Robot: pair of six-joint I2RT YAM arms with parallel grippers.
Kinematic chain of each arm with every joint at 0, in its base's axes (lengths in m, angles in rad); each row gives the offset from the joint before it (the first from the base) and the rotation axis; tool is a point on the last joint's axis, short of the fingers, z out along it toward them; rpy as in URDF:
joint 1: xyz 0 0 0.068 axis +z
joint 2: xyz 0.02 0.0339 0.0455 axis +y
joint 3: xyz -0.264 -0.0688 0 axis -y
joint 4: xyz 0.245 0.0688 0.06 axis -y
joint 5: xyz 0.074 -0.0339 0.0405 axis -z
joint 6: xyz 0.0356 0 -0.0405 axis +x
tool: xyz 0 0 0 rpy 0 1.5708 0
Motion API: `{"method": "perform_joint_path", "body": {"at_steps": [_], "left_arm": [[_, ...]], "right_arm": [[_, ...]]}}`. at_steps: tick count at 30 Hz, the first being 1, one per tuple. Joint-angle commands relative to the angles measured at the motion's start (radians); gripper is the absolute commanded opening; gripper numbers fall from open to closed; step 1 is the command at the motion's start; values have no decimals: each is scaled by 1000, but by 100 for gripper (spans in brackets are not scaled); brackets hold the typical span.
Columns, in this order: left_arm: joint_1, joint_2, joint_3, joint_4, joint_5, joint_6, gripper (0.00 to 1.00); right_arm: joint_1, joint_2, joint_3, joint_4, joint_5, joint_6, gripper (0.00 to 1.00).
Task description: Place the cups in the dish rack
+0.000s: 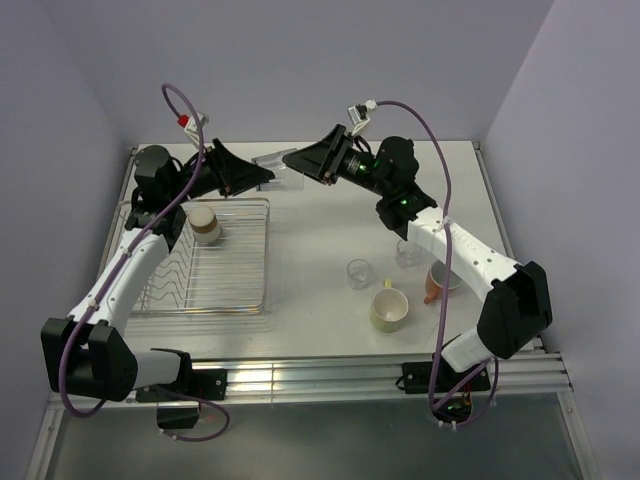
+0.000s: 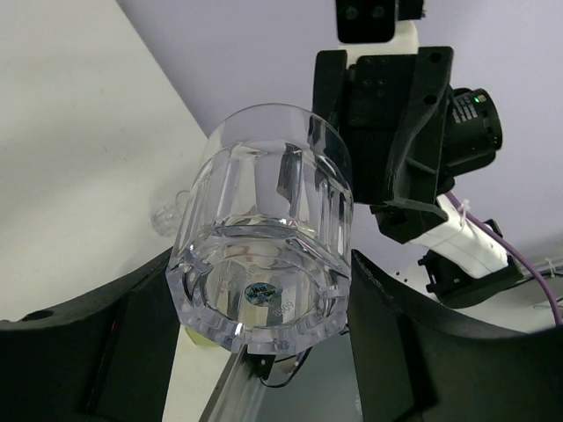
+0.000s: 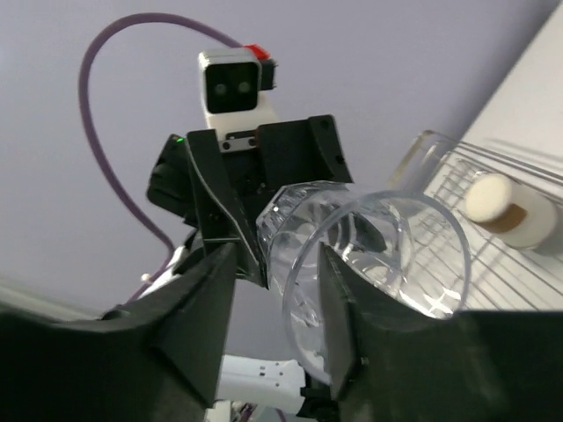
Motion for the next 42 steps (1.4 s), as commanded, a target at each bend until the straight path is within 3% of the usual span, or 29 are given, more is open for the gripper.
{"method": "perform_joint_path", "body": {"at_steps": [1,4,10,14,18,33,42], "left_arm": [[-5,-58,79,-68,-48,86,0],[-2,-67,115,-182,-86,153,0],[6,-66,224,-469,-227,324,0],[6,-40,324,-798,-464,479,0],[6,-5,361,-943,-740,592,0],[-3,144,399,-1051,-855,675,0],[-77,233,447,-1083,-927,683,0]], "right_arm": [[-2,-87,-23,-63,96,-92,53],[-13,-135,-67,-89,156,-113,61],[-31,-228,-106,-271,341,-199,63],[-33,-253,-75,-443,473,-302,63],[-33,-252,-40,-572,533,-389,63],[-33,-183,3,-654,515,-460,63],[-31,-161,5,-657,499,-469,63]]}}
